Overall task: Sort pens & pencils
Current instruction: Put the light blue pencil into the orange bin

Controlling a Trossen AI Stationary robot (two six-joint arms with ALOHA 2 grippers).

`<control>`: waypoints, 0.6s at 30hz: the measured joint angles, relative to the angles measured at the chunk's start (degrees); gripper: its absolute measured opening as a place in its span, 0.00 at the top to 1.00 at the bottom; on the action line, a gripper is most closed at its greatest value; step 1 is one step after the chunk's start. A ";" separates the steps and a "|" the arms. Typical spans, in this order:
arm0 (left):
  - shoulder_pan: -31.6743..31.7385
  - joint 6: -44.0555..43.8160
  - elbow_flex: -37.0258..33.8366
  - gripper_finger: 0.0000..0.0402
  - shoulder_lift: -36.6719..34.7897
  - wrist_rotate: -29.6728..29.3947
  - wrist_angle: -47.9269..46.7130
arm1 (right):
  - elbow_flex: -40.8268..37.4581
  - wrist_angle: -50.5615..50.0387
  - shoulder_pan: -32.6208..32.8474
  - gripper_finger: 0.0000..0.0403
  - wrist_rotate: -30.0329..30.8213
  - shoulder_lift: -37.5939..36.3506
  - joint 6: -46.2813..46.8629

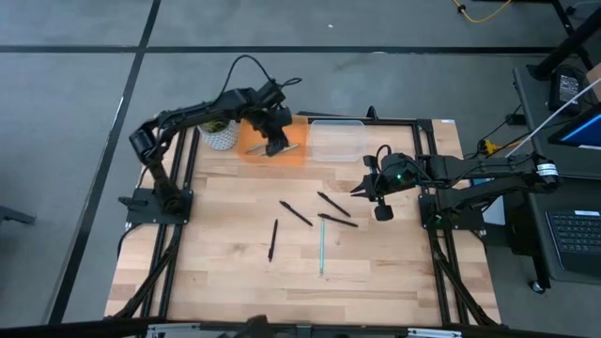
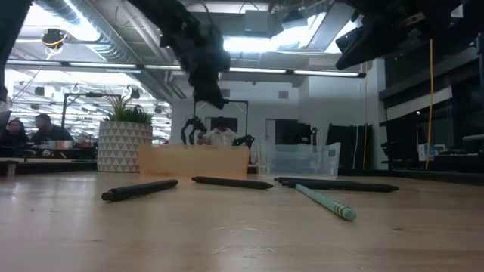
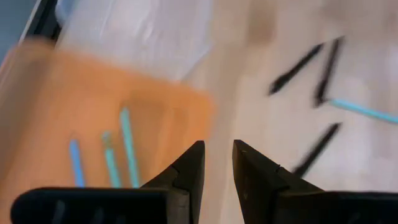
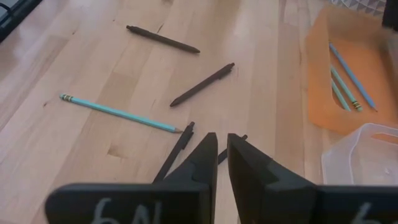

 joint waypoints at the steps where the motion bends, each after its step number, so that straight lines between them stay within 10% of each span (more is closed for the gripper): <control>1: -0.72 -0.03 -0.49 0.81 -1.16 0.26 1.21 | 0.00 -0.06 0.00 0.90 0.00 0.00 -0.02; 12: -10.32 -5.32 -21.84 0.81 -21.49 -0.68 29.34 | 0.02 0.24 0.00 0.90 0.04 0.00 1.75; 18: -17.44 -8.18 -37.73 0.81 -32.87 -11.79 43.09 | 0.02 0.32 -0.02 0.90 0.05 0.00 3.23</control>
